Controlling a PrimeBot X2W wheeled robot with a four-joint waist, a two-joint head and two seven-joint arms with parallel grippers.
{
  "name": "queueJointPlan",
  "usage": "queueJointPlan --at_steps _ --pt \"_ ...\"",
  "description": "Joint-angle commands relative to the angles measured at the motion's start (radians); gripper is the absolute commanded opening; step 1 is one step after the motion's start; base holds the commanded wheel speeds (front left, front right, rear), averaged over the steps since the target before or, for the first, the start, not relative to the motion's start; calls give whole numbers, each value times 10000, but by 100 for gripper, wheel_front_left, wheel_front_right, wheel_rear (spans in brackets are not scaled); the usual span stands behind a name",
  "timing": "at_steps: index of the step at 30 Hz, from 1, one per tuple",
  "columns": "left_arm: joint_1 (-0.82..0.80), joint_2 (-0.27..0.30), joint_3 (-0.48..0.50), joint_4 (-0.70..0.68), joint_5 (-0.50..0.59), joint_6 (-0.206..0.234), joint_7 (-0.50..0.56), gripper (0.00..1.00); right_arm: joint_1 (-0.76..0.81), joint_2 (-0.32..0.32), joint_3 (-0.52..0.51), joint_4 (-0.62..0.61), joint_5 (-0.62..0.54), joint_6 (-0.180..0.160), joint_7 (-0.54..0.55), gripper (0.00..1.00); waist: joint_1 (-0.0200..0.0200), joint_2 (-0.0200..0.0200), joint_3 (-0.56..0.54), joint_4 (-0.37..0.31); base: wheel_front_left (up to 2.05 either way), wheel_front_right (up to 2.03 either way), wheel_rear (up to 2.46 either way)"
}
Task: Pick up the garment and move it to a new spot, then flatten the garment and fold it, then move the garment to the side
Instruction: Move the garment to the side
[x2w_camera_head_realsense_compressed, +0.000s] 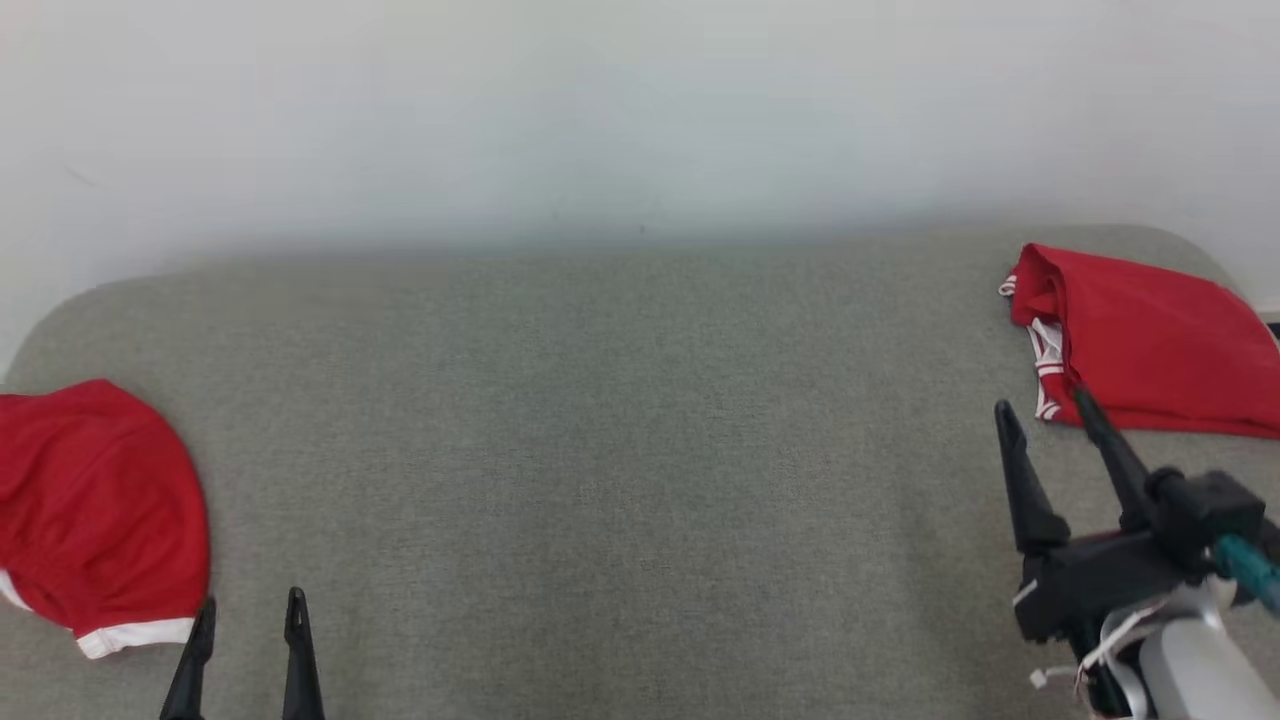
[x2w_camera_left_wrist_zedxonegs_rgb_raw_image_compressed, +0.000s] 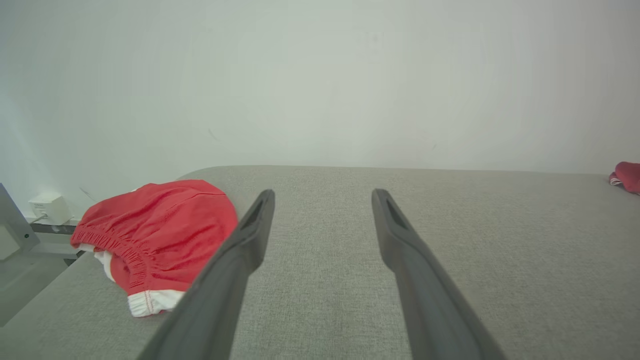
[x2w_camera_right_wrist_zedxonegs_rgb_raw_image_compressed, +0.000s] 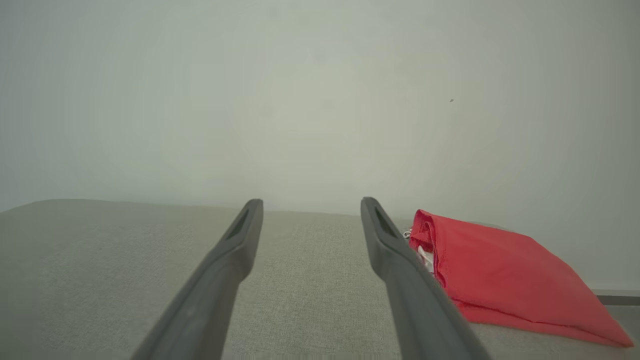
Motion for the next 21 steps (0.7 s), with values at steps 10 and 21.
queueJointPlan --at_steps 10,21 --pt "24 -19 67 233 32 -53 -32 100 2245 1119 -922 -1867 -505 4 284 100 3 2 -249 314 0 0 0" --pt "53 -80 -45 475 101 -127 -33 100 3808 2040 -1533 -2551 -732 4 254 100 3 2 -472 537 0 0 0"
